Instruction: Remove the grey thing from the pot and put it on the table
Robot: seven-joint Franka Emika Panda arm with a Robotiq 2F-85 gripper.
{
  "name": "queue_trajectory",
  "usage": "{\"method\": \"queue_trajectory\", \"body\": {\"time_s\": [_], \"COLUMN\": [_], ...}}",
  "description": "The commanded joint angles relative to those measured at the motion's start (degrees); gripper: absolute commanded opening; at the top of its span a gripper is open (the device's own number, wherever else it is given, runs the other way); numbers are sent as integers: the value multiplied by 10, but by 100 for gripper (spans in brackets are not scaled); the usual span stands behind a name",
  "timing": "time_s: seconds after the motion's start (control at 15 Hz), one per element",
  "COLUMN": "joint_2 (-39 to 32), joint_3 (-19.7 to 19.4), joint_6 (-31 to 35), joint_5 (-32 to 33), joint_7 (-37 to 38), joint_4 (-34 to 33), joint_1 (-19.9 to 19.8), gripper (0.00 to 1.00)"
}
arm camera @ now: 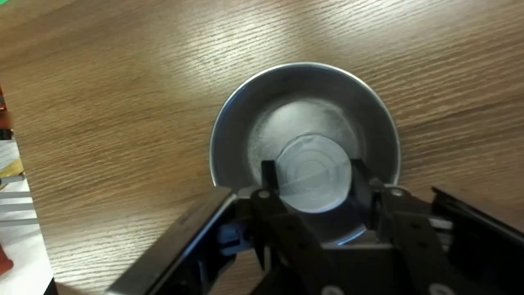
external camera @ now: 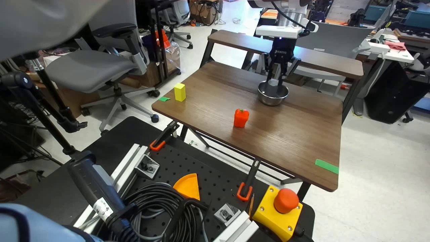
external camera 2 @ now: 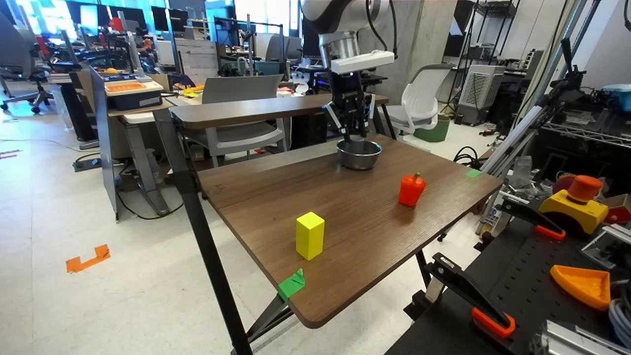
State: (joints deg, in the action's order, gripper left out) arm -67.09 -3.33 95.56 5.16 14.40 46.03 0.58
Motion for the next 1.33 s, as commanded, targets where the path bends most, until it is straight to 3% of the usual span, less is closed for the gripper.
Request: {"method": "queue_trajectory", "body": {"time_s": [0.0,0.53,1.07,1.27], "joint_2": [46,114,37,-1], "joint_3": [10,40,62,49], "joint_6": [-8,-30,-37,-41], "joint_5": [-7,-6,-13,-24], "joint_7": [-15,-16,28,50], "joint_4": [12,36,-9,-31], "joint_1": [-2,28,90,108], "gripper": [21,21,21,21]}}
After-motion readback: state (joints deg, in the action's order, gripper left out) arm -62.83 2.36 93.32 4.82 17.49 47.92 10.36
